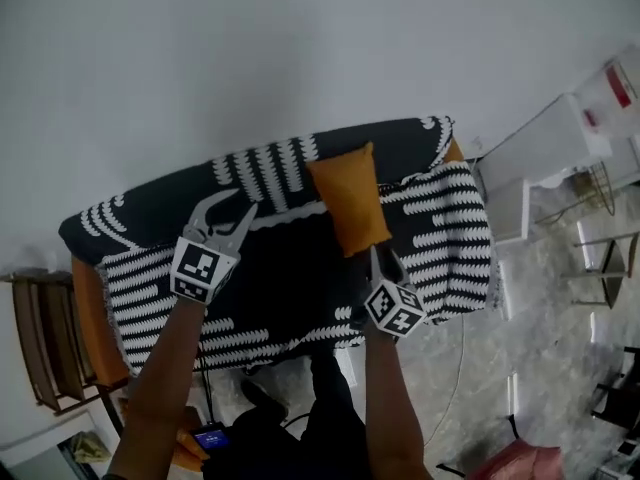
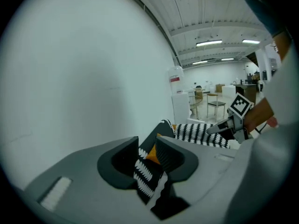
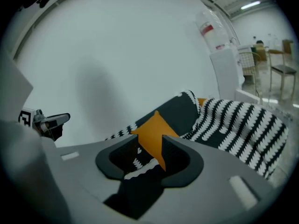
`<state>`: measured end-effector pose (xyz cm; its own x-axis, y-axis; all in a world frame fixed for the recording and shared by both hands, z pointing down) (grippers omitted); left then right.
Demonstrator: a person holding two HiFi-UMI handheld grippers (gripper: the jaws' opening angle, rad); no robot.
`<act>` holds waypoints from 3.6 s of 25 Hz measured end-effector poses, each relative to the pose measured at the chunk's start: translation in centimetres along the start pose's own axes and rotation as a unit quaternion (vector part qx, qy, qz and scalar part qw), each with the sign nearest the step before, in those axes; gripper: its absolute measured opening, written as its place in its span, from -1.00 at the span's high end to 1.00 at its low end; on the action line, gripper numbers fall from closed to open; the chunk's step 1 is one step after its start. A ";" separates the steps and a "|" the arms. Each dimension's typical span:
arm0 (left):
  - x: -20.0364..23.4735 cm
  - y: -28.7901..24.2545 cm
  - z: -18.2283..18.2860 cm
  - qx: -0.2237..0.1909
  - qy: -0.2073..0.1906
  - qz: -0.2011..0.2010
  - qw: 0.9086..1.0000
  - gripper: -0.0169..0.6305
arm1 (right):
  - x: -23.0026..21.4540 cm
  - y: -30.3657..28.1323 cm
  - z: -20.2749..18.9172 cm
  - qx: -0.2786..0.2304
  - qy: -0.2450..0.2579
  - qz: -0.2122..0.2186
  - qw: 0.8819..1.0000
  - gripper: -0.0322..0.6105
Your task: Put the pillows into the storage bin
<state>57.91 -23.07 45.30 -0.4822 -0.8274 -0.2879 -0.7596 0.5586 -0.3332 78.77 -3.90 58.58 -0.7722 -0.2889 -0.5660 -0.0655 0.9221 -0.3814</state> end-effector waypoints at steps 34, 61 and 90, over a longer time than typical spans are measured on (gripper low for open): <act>-15.3 -27.7 -12.3 0.138 -0.065 -0.114 0.982 0.81 | -21.2 -14.3 -14.4 0.145 -0.251 0.021 0.957 0.71; 10.0 1.9 -10.1 0.089 0.080 0.175 0.977 0.93 | 10.1 -16.8 -0.3 0.132 0.116 0.208 0.962 0.84; 22.9 68.3 -26.5 0.094 0.209 0.545 0.807 0.93 | 70.0 -4.2 -29.4 0.241 0.305 0.510 0.767 0.84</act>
<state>-16.54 -5.42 39.77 -0.9538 0.2352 -0.1867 0.2752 0.9335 -0.2297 6.43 -20.38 42.07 -0.4275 0.8299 -0.3584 0.8977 0.3430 -0.2765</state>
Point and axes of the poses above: the fingertips, and each gripper's own axes: y backward along the fingers, x to its left, z out of its top, the point moved 2 cm from there along y, backward along the fingers, and after that the axes turned 10 degrees about z, right-handed, at the moved point
